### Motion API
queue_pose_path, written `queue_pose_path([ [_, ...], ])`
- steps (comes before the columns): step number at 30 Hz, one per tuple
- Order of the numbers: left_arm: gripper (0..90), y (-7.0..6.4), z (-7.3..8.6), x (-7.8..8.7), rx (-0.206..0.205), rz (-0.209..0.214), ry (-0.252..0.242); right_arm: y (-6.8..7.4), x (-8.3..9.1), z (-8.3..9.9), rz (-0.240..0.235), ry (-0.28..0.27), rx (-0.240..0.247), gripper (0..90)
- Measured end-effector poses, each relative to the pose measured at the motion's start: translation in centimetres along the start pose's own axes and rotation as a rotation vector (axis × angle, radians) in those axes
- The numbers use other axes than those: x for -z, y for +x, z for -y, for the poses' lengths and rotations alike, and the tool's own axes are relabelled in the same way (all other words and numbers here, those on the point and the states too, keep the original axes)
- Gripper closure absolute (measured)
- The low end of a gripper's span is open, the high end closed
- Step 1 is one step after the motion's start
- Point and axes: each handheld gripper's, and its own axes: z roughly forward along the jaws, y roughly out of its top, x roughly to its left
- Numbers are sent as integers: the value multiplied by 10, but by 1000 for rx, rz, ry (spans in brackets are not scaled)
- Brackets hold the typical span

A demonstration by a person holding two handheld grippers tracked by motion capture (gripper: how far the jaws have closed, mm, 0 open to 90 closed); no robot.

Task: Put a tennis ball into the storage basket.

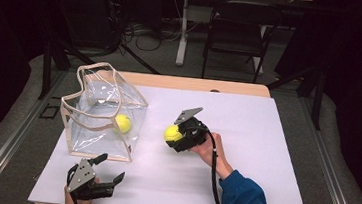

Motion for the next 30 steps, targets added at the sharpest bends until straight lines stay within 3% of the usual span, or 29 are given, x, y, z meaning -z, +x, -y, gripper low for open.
queue_pose_path([
  [30, 160, 0, 0, 0, -1, 0, 0, 1, 21, -15, 36, -76, 16, 258],
])
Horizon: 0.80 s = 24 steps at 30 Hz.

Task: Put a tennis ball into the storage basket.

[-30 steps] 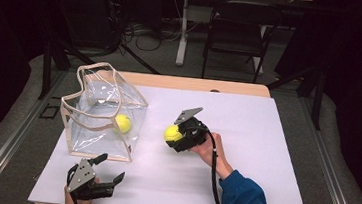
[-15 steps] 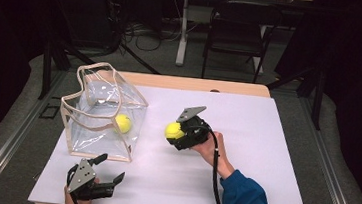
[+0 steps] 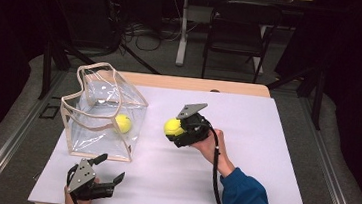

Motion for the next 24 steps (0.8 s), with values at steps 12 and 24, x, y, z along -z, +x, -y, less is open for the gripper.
queue_pose_path([
  [12, 160, 1, 0, 0, 8, 7, -9, 1, 6, -8, 8, -14, 18, 258],
  [24, 160, 1, 0, 0, 7, 17, -8, 1, 13, -19, 15, -38, 32, 258],
])
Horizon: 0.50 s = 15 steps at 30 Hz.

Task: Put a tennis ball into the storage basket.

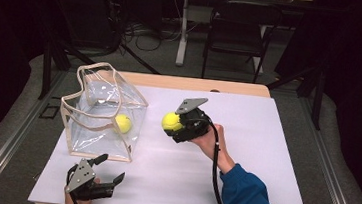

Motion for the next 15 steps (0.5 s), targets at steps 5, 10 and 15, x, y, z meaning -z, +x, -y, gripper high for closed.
queue_pose_path([
  [5, 160, 0, 0, 0, -2, 2, -2, 1, 3, -6, 8, -11, 14, 258],
  [10, 160, 0, 0, 0, -1, 4, -2, 0, 6, -10, 11, -22, 19, 258],
  [15, 160, 0, 0, 0, 2, 3, -4, 0, 8, -14, 10, -31, 20, 258],
])
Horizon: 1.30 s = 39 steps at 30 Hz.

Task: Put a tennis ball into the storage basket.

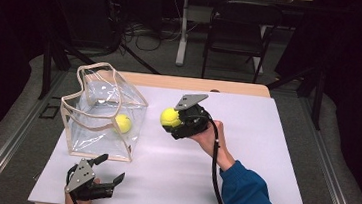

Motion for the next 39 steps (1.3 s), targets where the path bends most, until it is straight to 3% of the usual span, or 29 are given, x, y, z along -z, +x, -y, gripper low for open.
queue_pose_path([
  [39, 160, 0, 0, 0, 2, 8, -6, 1, 10, -29, 8, -48, 31, 258],
])
